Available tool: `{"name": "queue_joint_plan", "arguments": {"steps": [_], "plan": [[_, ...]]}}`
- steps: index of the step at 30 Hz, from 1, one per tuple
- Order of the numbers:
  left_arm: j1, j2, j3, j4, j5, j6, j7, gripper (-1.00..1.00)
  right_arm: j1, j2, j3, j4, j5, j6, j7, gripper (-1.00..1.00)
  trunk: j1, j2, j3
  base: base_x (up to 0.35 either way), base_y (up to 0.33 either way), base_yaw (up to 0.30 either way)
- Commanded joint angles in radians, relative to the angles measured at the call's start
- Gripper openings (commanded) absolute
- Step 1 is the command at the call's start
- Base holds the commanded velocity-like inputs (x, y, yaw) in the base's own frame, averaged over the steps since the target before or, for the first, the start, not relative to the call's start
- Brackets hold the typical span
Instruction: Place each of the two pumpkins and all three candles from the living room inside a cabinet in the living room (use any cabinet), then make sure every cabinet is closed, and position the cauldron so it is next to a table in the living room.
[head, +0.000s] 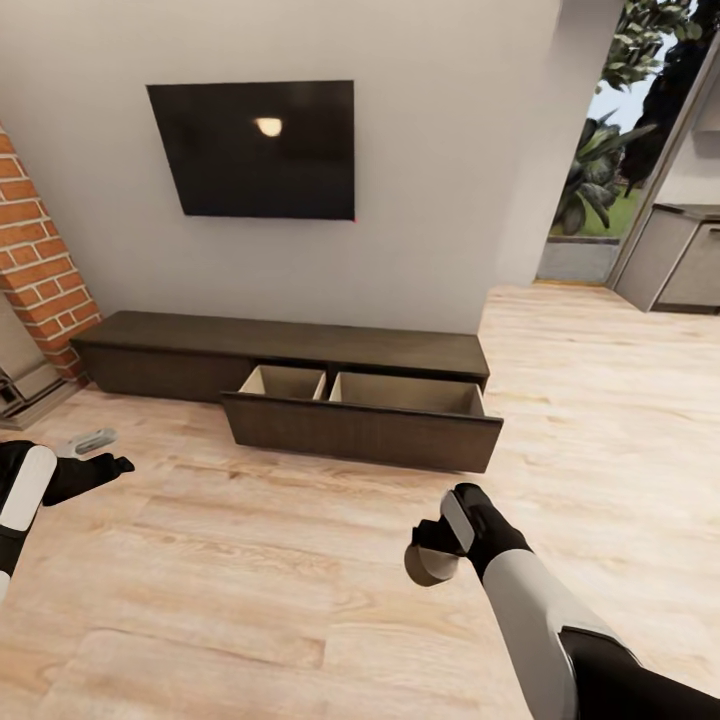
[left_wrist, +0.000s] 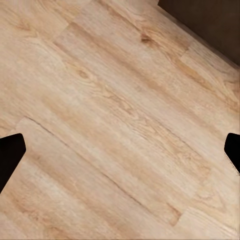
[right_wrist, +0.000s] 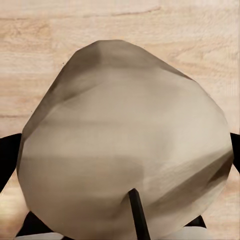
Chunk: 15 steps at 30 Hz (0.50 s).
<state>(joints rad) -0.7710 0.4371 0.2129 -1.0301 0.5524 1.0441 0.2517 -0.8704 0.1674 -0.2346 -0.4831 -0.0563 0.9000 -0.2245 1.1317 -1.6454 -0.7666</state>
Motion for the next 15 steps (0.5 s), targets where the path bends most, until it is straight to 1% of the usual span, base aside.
{"name": "queue_joint_plan", "arguments": {"steps": [1,7,15], "plan": [[-0.001,0.000,0.000,0.000,0.011,0.003,0.009,1.00,-0.001,0.002,-0.005,-0.002,-0.007,0.002,-0.007,-1.00,0.001,0.000,-0.001,0.315,0.063,0.000],[-0.001,0.000,0.000,0.001,0.011,0.003,0.009,1.00,-0.001,0.007,-0.005,-0.002,-0.008,-0.001,-0.007,-1.00,0.001,0.000,-0.001,0.318,0.088,0.000],[-0.001,0.000,0.000,0.001,0.011,0.003,0.009,1.00,-0.001,0.007,-0.005,-0.006,-0.012,-0.004,-0.003,-1.00,0.001,0.000,-0.001,0.319,0.149,0.000]]}}
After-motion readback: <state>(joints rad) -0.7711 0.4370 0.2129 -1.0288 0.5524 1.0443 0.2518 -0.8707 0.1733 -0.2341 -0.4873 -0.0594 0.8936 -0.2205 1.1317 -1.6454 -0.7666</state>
